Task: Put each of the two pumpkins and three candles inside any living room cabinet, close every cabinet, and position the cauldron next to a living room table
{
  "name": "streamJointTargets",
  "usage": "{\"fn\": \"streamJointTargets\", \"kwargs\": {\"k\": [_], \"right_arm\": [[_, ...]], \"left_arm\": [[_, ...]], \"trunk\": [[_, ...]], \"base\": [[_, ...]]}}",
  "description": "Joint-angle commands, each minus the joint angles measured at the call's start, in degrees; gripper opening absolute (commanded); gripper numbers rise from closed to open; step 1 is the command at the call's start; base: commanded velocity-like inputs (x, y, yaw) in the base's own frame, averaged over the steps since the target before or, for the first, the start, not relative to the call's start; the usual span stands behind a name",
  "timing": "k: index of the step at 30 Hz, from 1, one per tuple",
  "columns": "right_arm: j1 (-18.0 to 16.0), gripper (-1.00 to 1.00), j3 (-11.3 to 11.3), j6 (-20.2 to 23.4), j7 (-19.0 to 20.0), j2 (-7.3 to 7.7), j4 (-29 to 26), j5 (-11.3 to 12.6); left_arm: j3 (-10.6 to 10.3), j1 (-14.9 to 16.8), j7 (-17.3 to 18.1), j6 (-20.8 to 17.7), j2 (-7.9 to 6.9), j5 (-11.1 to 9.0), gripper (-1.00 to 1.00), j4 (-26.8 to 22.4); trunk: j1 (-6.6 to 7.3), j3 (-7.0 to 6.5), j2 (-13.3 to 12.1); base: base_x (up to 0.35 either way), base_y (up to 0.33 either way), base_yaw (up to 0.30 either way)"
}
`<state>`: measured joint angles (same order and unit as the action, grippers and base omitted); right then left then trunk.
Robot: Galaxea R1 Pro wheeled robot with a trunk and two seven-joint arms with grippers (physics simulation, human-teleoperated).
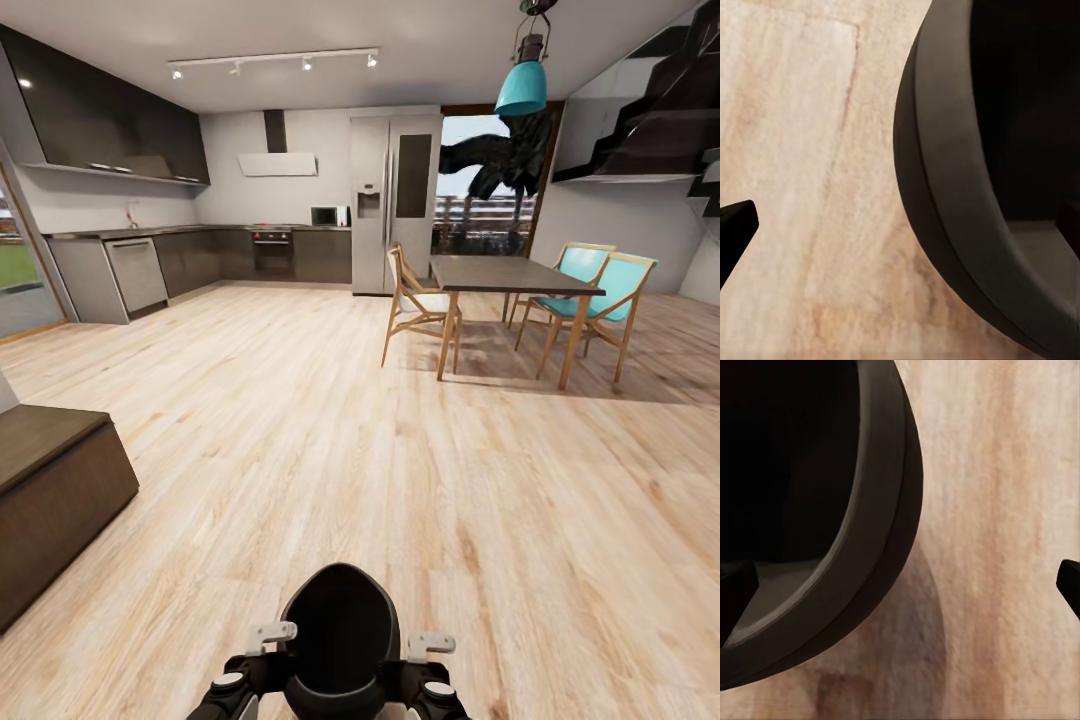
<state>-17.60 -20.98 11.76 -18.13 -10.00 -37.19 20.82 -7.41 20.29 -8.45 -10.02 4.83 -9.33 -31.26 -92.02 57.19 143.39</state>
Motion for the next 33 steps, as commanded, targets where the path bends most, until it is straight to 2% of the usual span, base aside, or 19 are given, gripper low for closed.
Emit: {"fn": "streamJointTargets", "kwargs": {"k": [1,12,17,29,33], "right_arm": [[-0.02,1.00,-0.15,0.08,-0.42,0.00,-0.08,0.28],[-0.07,1.00,-0.21,-3.99,-0.23,0.00,0.00,0.59],[-0.07,1.00,-0.22,-4.29,-0.22,0.00,0.01,0.62],[-0.07,1.00,-0.43,-4.45,-0.15,0.00,0.31,0.63],[-0.07,1.00,-1.50,-4.46,-0.19,0.00,0.35,0.63]], "left_arm": [[-0.42,0.01,-0.51,-0.27,-0.03,-0.60,1.00,-0.10],[-0.42,0.01,-0.43,-0.12,0.18,-0.82,1.00,-0.12],[-0.42,0.01,-0.43,-0.09,0.18,-0.86,1.00,-0.12],[-0.42,0.01,-0.43,-0.01,1.02,-0.95,1.00,-0.08],[-0.42,0.01,-0.43,-0.03,1.05,-0.95,1.00,-0.10]], "trunk": [[0.01,0.06,0.02],[-0.01,0.28,0.04],[-0.14,1.39,0.10],[-0.14,1.39,0.10],[-0.14,1.39,0.10]], "base": [[0.000,0.000,0.000],[0.000,0.000,0.000],[0.000,0.000,0.000],[0.000,0.000,0.000],[0.000,0.000,0.000]]}}
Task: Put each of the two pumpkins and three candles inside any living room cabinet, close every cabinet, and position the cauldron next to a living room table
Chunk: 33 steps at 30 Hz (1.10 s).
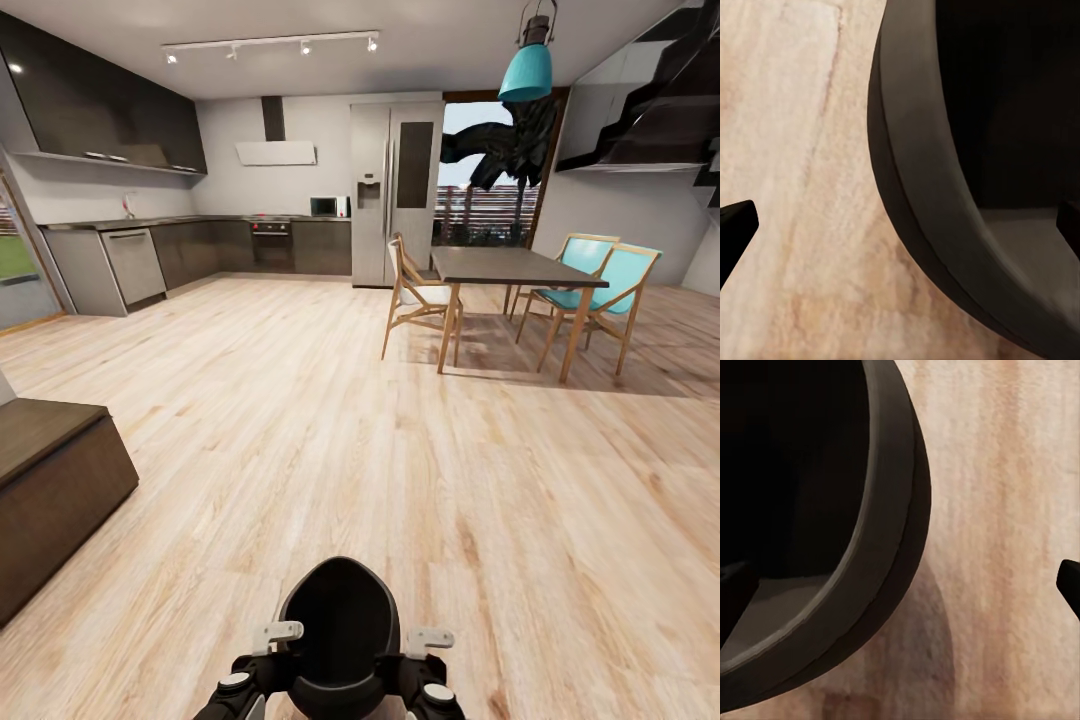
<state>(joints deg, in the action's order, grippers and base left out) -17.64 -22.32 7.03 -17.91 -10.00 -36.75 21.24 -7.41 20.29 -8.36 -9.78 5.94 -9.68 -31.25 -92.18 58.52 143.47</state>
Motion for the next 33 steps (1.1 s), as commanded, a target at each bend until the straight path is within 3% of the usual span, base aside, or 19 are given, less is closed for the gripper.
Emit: {"fn": "streamJointTargets", "kwargs": {"k": [1,33], "right_arm": [[-0.03,1.00,-0.28,0.26,-0.41,0.00,-0.08,0.20],[-0.03,1.00,-0.53,0.26,-0.46,0.00,-0.07,0.20]], "left_arm": [[-0.42,0.01,-0.51,-0.27,-0.06,-0.60,1.00,-0.12],[-0.42,0.01,-0.51,-0.29,-0.09,-0.69,1.00,-0.10]], "trunk": [[0.01,0.05,0.02],[0.01,0.05,0.02]], "base": [[0.000,0.000,0.000],[0.042,0.002,0.000]]}}
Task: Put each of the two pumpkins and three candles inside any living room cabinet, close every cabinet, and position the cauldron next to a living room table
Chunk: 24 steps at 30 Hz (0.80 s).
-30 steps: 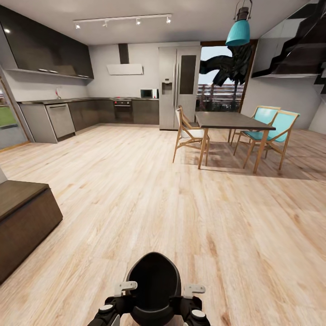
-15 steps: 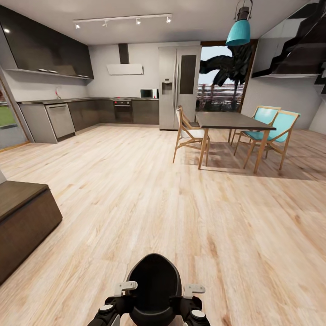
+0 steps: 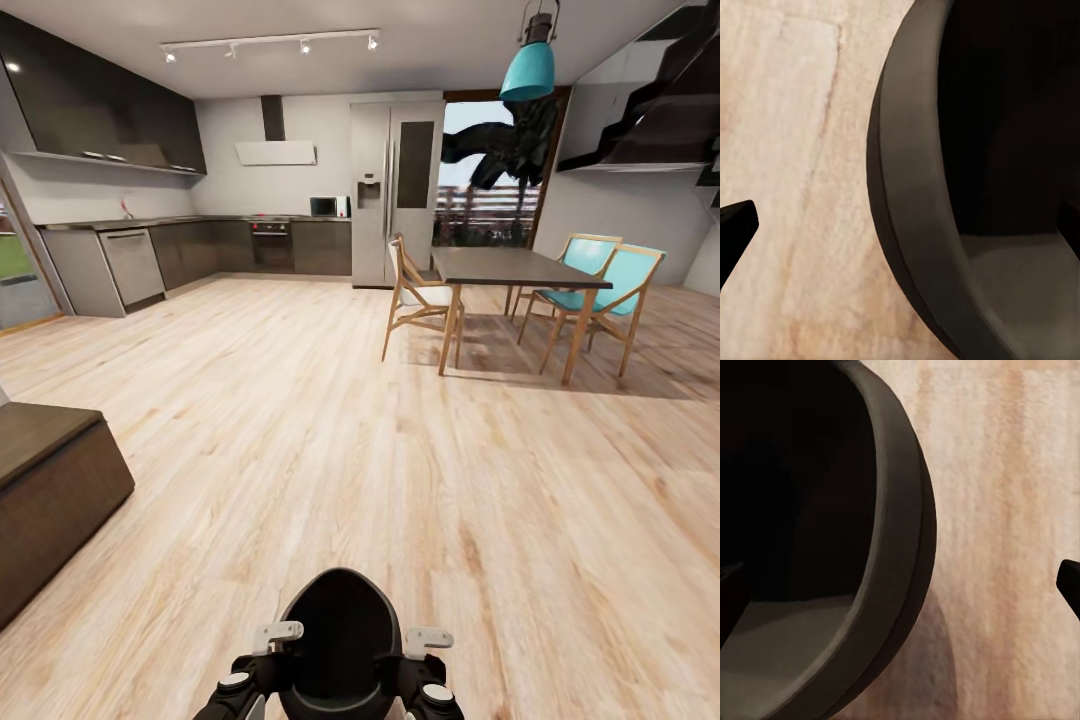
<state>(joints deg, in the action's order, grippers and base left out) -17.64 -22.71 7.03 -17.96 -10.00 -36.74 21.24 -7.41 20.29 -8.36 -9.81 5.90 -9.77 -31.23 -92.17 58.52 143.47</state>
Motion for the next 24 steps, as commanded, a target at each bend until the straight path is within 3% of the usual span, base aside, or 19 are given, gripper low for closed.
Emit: {"fn": "streamJointTargets", "kwargs": {"k": [1,24], "right_arm": [[-0.03,1.00,-0.14,0.26,-0.41,0.00,-0.08,0.20],[-0.11,1.00,-0.14,0.22,-0.34,0.00,0.71,0.20]], "left_arm": [[-0.42,0.01,-0.51,-0.26,-0.07,-0.60,1.00,-0.13],[-0.33,0.01,-0.60,-0.13,-0.10,-0.60,1.00,-0.14]], "trunk": [[0.01,0.05,0.02],[-0.20,1.83,0.13]], "base": [[0.009,0.000,0.000],[0.001,0.000,0.000]]}}
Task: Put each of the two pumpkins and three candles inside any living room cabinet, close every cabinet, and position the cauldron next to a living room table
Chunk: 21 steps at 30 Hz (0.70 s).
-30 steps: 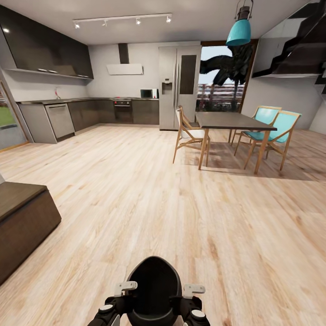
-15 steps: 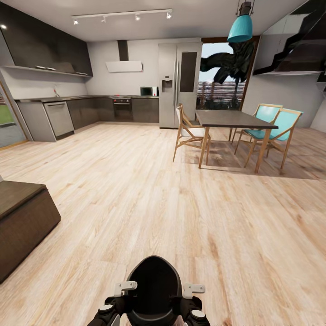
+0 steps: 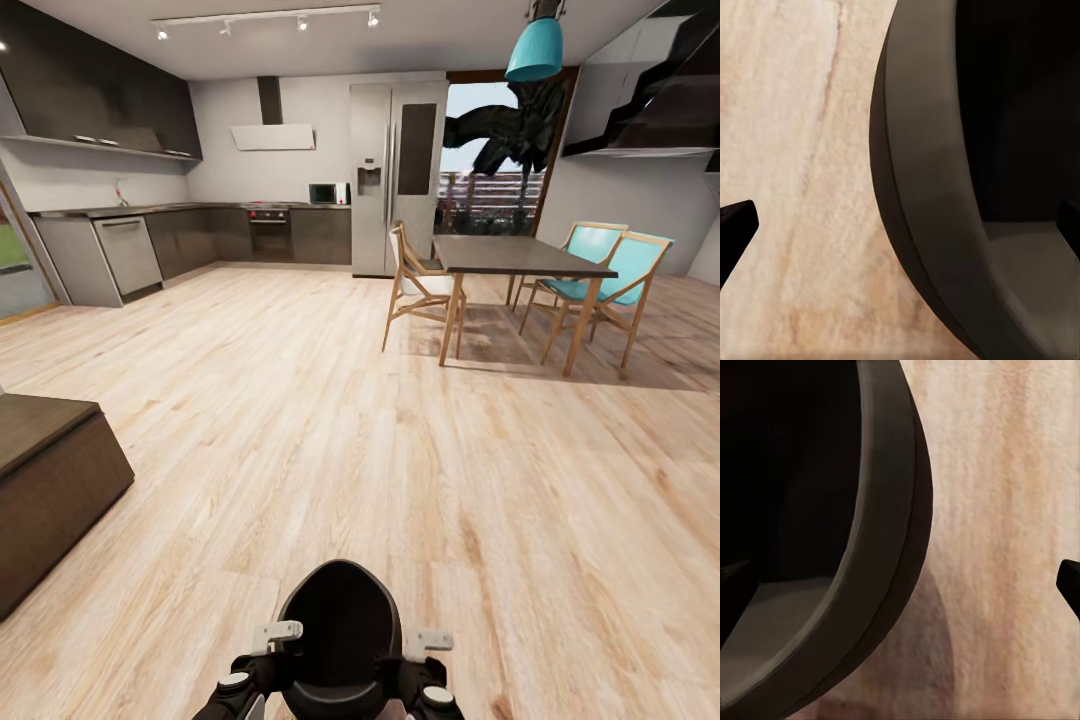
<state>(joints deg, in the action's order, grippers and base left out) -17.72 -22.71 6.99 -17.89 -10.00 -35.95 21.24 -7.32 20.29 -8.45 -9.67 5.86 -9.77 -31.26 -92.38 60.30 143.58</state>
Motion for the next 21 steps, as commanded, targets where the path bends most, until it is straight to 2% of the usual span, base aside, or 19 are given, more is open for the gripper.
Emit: {"fn": "streamJointTargets", "kwargs": {"k": [1,11,16,21], "right_arm": [[-0.24,1.00,-0.14,0.25,-0.42,0.00,0.02,0.20],[-4.79,1.00,-0.49,-0.65,-0.47,0.00,2.62,0.75],[-7.14,1.00,-0.57,-0.83,-0.40,0.00,5.22,2.43],[-8.22,1.00,-0.58,-1.00,-0.39,0.00,7.20,2.72]], "left_arm": [[-0.42,0.01,-0.51,-0.26,-0.06,-0.60,1.00,-0.12],[-0.43,0.01,-0.51,-0.26,-0.06,-0.60,1.00,-0.12],[-0.45,0.01,-0.51,-0.26,-0.06,-0.60,1.00,-0.12],[-0.46,0.01,-0.51,-0.26,-0.06,-0.59,1.00,-0.12]], "trunk": [[0.01,0.05,0.02],[0.01,0.05,0.02],[0.01,0.05,0.02],[-0.04,0.50,0.05]], "base": [[0.000,0.000,0.000],[0.000,0.000,0.000],[0.000,0.000,0.000],[0.000,0.000,0.000]]}}
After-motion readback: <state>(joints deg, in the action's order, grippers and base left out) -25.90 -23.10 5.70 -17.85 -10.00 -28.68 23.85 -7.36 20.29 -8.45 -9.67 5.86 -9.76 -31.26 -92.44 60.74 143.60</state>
